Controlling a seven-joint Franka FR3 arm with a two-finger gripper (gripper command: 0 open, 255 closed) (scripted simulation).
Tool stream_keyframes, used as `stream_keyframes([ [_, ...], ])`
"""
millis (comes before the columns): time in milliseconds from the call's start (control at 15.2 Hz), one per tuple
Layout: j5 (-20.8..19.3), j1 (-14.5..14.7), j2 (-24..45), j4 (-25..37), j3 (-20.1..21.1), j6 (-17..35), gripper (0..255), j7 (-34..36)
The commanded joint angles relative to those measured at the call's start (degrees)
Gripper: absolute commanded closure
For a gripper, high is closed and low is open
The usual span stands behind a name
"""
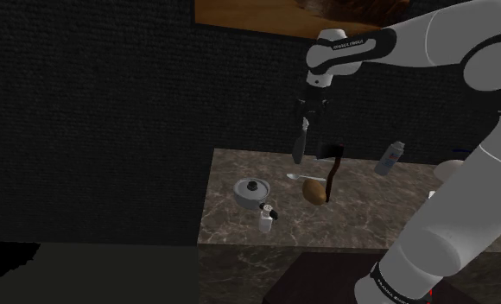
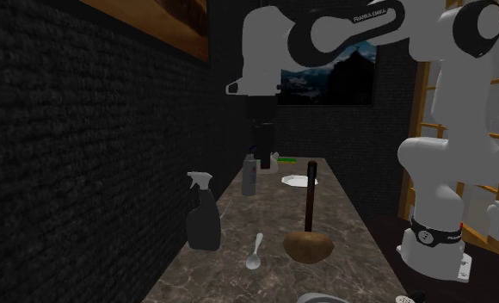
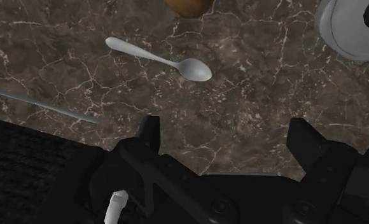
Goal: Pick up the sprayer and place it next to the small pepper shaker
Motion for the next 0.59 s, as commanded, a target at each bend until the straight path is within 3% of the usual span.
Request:
stream_keyframes([
  [0, 0.85, -1.03, 4.0, 3.41, -1.26, 0.85, 0, -0.68],
  [528, 5.82, -5.6, 19.71, 19.68, -4.3, 0.96, 0, -1.76],
])
